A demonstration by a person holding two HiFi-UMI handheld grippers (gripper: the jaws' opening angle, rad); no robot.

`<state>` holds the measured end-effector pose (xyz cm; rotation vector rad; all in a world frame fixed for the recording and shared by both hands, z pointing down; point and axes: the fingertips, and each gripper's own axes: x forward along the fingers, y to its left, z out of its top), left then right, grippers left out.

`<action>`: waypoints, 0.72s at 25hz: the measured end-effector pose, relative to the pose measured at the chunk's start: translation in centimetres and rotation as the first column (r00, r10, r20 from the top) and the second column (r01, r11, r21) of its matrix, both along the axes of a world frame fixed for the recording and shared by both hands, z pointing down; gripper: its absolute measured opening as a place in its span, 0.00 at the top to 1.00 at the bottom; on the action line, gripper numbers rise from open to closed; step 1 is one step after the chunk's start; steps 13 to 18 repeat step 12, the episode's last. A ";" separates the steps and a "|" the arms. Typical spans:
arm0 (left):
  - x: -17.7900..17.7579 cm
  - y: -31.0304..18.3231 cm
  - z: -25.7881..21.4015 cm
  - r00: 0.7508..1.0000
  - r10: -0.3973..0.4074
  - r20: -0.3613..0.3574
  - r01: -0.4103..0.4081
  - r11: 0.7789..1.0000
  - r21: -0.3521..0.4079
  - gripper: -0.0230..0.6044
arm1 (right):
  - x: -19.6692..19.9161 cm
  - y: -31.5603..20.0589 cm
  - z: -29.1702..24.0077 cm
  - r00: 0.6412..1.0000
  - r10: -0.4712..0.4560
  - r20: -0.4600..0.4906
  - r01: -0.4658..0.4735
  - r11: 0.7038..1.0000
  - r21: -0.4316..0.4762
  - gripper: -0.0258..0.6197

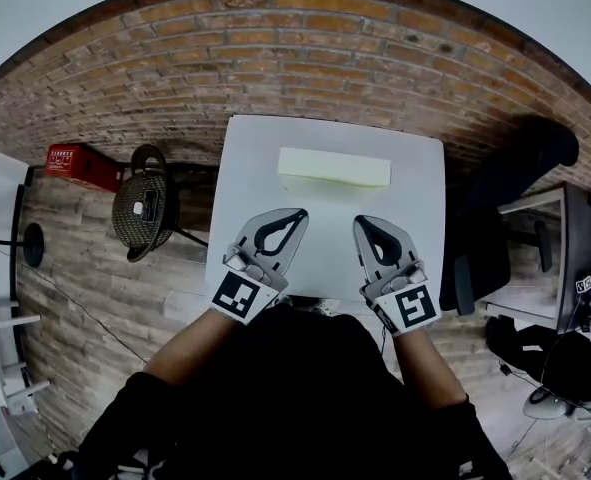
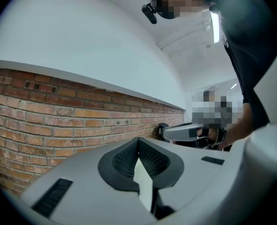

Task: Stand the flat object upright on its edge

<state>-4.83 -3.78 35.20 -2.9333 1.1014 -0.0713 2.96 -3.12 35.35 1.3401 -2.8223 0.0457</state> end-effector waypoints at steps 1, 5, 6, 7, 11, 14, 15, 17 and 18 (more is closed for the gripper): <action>0.0 0.0 0.0 1.000 0.001 -0.001 -0.001 1.000 -0.002 0.93 | -0.1 0.0 0.0 1.000 0.002 -0.001 -0.002 1.000 0.001 0.95; 0.0 0.0 0.0 1.000 0.007 -0.007 -0.007 1.000 -0.003 0.93 | -0.2 -0.1 0.0 1.000 0.008 -0.008 -0.008 1.000 0.000 0.95; 0.0 0.0 0.0 1.000 0.008 -0.006 -0.008 1.000 -0.004 0.93 | -0.2 -0.2 0.0 1.000 0.009 -0.009 -0.009 1.000 0.001 0.95; 0.0 0.0 0.0 1.000 0.009 -0.006 -0.009 1.000 -0.004 0.93 | -0.2 -0.2 0.0 1.000 0.010 -0.010 -0.010 1.000 0.003 0.95; -0.1 -0.2 0.0 1.000 0.009 -0.009 -0.009 1.000 0.001 0.93 | -0.4 -0.4 0.0 1.000 0.009 -0.014 -0.009 1.000 0.009 0.95; -0.2 -0.2 0.0 1.000 0.008 -0.009 -0.008 1.000 0.004 0.93 | -0.4 -0.4 0.1 1.000 0.009 -0.014 -0.009 1.000 0.008 0.95; -0.2 -0.2 0.0 1.000 0.008 -0.009 -0.008 1.000 0.004 0.93 | -0.4 -0.4 0.1 1.000 0.009 -0.014 -0.009 1.000 0.008 0.95; -0.2 -0.2 0.0 1.000 0.008 -0.009 -0.008 1.000 0.004 0.93 | -0.4 -0.4 0.1 1.000 0.009 -0.014 -0.009 1.000 0.008 0.95; -0.2 -0.2 0.0 1.000 0.008 -0.009 -0.008 1.000 0.004 0.93 | -0.4 -0.4 0.1 1.000 0.009 -0.014 -0.009 1.000 0.008 0.95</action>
